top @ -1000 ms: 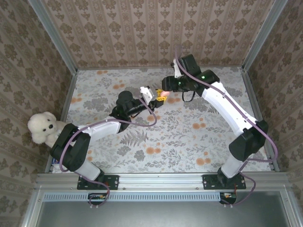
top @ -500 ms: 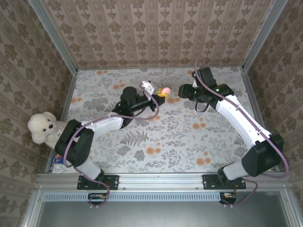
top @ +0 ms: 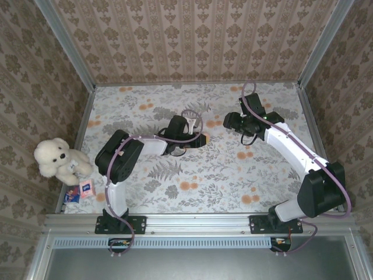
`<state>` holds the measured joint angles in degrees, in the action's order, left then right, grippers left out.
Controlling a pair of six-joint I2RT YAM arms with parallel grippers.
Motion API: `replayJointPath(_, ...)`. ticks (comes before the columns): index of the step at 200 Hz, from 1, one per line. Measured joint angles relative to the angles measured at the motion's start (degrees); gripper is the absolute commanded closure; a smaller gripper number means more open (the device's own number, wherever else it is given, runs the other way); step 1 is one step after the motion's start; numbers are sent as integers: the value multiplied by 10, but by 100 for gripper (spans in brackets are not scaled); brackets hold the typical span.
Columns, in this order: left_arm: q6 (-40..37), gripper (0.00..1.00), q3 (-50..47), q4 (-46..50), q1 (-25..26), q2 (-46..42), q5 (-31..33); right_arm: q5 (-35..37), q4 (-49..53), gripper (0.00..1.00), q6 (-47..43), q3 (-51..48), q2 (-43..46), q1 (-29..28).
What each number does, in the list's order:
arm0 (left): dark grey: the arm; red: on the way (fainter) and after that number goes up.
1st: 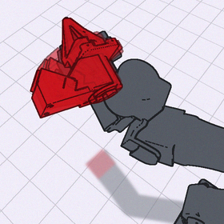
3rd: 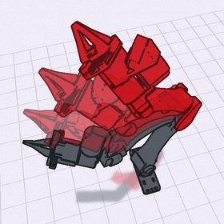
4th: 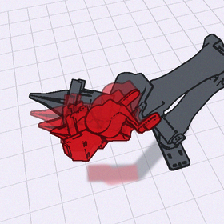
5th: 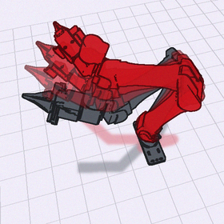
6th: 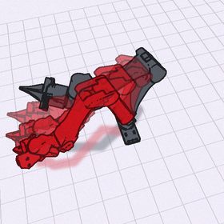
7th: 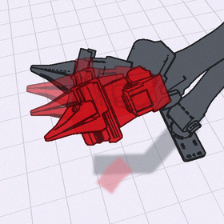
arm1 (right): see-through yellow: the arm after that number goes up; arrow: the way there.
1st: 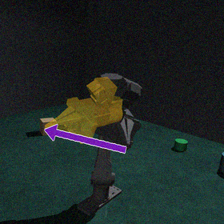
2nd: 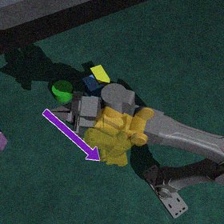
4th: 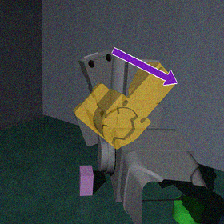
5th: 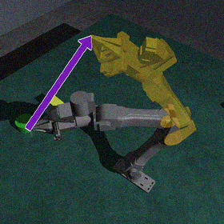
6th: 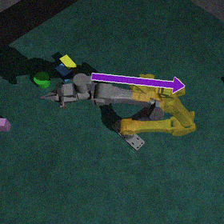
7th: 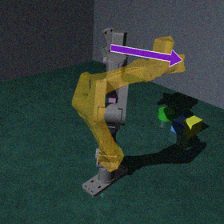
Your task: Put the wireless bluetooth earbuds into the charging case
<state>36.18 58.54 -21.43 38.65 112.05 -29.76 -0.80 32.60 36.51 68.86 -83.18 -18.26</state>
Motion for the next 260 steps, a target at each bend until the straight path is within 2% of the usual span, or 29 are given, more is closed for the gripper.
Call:
replayJointPath(46, 34, 70, 0, 11, 3, 9, 1, 0, -3, 36, 6, 0, 0, 0)
replayJointPath(85, 37, 44, 1, 43, 3, 8, 18, 0, -3, 36, 10, 0, 0, 0)
replayJointPath(100, 35, 37, 6, 53, 5, 4, 24, 0, -3, 36, 10, 0, 0, 0)
replayJointPath(105, 31, 33, 6, 57, 6, 2, 27, 0, -3, 35, 10, 0, 0, 0)
replayJointPath(114, 31, 19, 7, 63, 7, -3, 30, 0, -3, 31, 10, 0, 0, 0)
replayJointPath(127, 20, 1, 8, 79, 7, -16, 39, 1, -3, 18, 10, 0, 0, 0)
replayJointPath(135, 16, 0, 8, 96, 7, -28, 52, 2, -3, 11, 7, 0, 0, 0)
replayJointPath(138, 13, 0, 8, 103, 5, -32, 56, 4, -3, 6, 13, 0, 0, 0)
replayJointPath(147, 6, 0, 7, 127, 1, -46, 70, 6, -2, 0, 9, 0, 1, 2)
replayJointPath(183, -38, 0, -1, 226, -33, -134, 134, 26, 0, 0, 2, 0, 17, 16)
replayJointPath(211, -96, 0, -11, 271, -60, -250, 212, 89, 3, 0, -21, -1, 47, 23)
replayJointPath(234, -169, 0, -41, 257, -75, -352, 301, 162, -13, 0, -52, -20, 63, 25)
replayJointPath(260, -280, 0, -107, 191, -93, -450, 388, 260, -92, 0, -93, -103, 82, 31)
